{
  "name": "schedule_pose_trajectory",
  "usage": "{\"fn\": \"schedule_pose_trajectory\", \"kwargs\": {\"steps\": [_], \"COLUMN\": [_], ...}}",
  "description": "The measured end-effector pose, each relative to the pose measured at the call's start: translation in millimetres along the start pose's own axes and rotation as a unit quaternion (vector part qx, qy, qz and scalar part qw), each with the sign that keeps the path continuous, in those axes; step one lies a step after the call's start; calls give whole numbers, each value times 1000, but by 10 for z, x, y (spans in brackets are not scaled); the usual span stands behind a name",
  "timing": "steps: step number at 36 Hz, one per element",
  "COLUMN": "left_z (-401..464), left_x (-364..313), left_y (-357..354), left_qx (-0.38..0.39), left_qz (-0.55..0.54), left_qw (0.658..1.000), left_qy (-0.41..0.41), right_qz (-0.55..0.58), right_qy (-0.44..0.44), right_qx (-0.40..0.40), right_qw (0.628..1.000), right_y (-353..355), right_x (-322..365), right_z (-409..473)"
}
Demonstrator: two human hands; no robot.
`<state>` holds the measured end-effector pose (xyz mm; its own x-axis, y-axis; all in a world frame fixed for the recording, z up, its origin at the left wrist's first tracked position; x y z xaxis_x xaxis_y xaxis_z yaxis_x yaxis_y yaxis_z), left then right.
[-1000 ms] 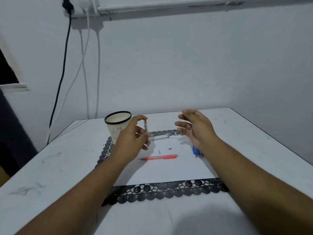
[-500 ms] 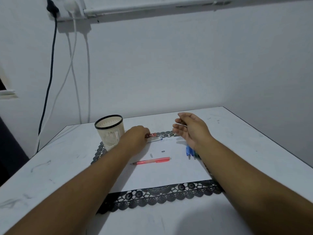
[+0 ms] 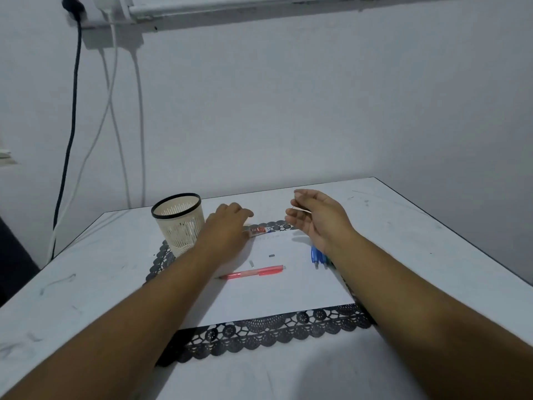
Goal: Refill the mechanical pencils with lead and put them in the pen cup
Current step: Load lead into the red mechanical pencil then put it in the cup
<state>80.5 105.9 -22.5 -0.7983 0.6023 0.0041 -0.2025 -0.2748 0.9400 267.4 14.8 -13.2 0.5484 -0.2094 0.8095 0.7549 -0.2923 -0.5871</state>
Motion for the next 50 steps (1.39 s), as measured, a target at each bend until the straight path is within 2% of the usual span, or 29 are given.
{"fn": "schedule_pose_trajectory", "kwargs": {"steps": [4,8,11,15,20,26,33,38,44,47,50], "left_z": [-252,-584,-770,-843,-858,-855,-884,-832,-877,-882,-897], "left_x": [-35,-10,-31,-99,-362,-475,-476,-299,-79,15,19], "left_y": [289,403,368,219,178,183,157,193,352,330,329], "left_qx": [-25,40,41,19,-2,-38,-66,-70,-107,-104,-106], "left_qz": [-44,-147,-180,-119,-95,-32,-48,-92,-216,-319,-387], "left_qw": [998,985,977,985,985,988,986,987,970,942,915], "left_qy": [-31,-81,-106,-125,-147,-145,-144,-115,-28,34,54], "right_qz": [-7,-50,-74,-96,-126,-152,-164,-153,-138,-130,-127], "right_qy": [2,5,11,16,36,54,78,92,112,118,129], "right_qx": [14,13,10,13,20,27,34,45,67,79,82], "right_qw": [1000,999,997,995,991,987,983,983,982,981,980], "right_y": [-27,-36,-54,-77,-141,-196,-236,-296,-404,-474,-527], "right_x": [-2,-59,-81,-115,-172,-203,-166,-125,-128,-149,-147], "right_z": [2,5,-7,-29,-75,-114,-145,-184,-262,-313,-359]}}
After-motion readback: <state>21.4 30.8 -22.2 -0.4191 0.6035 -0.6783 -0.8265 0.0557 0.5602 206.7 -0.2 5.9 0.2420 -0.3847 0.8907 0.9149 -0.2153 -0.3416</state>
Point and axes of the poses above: each hand's wrist, its own z-axis towards the middle knuckle, its own y-axis out of the back of the hand, x = y × z, the point moved 5 cm from there along z, towards the middle knuckle, and after that the axes turned 4 degrees about z, right-handed, at the moved point
